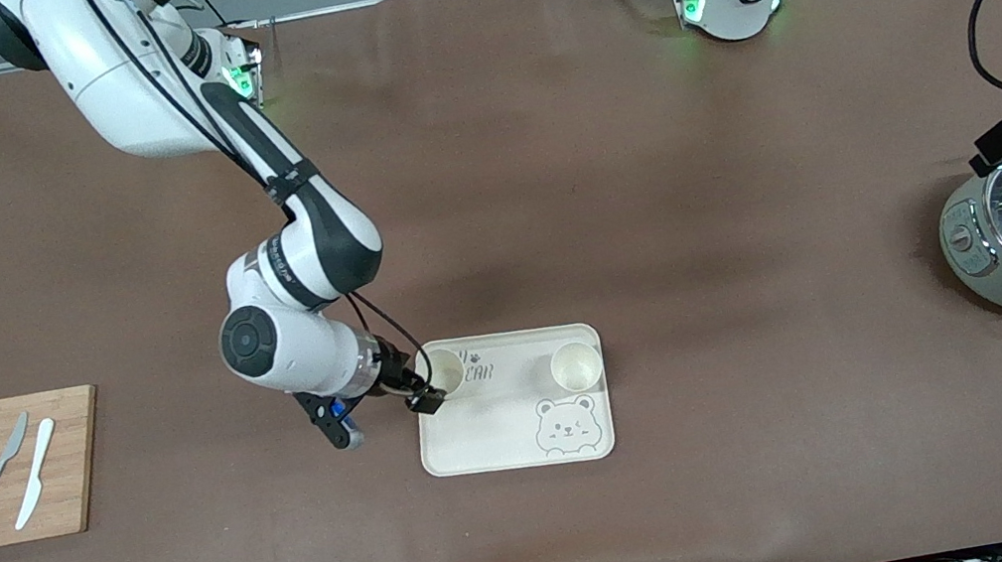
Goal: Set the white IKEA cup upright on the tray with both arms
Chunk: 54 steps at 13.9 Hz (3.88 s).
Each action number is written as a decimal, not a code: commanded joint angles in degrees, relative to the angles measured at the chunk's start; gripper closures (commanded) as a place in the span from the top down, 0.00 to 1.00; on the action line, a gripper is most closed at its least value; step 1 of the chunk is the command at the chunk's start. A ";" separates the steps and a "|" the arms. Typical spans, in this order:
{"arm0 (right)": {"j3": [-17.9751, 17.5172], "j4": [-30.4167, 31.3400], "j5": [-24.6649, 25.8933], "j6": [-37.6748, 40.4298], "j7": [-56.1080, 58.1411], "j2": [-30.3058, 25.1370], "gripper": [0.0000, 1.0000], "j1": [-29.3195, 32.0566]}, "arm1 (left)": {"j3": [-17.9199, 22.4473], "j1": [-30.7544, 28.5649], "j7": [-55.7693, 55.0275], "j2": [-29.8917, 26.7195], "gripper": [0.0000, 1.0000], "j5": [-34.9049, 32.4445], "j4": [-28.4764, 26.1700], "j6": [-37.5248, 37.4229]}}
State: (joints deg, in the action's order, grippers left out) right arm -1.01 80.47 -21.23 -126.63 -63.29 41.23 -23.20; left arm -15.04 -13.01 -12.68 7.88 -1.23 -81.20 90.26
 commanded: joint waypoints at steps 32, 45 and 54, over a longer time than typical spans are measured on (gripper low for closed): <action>0.57 9.97 20.79 39.45 67.42 -43.78 1.00 28.91 | 8.62 15.56 -0.24 -13.93 1.00 -0.71 -11.51 -2.55; 0.58 9.18 21.67 41.73 68.21 -45.45 1.00 29.00 | 8.27 13.45 1.87 -13.77 1.00 0.26 -10.56 -2.99; 0.49 9.79 21.67 41.91 68.12 -46.24 1.00 29.09 | 8.53 13.36 1.87 -13.24 1.00 1.67 -10.03 -2.55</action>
State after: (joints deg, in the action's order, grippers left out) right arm 0.05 88.82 -0.67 -84.71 4.11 -3.57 4.99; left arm -6.57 0.71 -11.89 -5.20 -0.37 -91.47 87.53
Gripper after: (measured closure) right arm 0.000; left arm 0.000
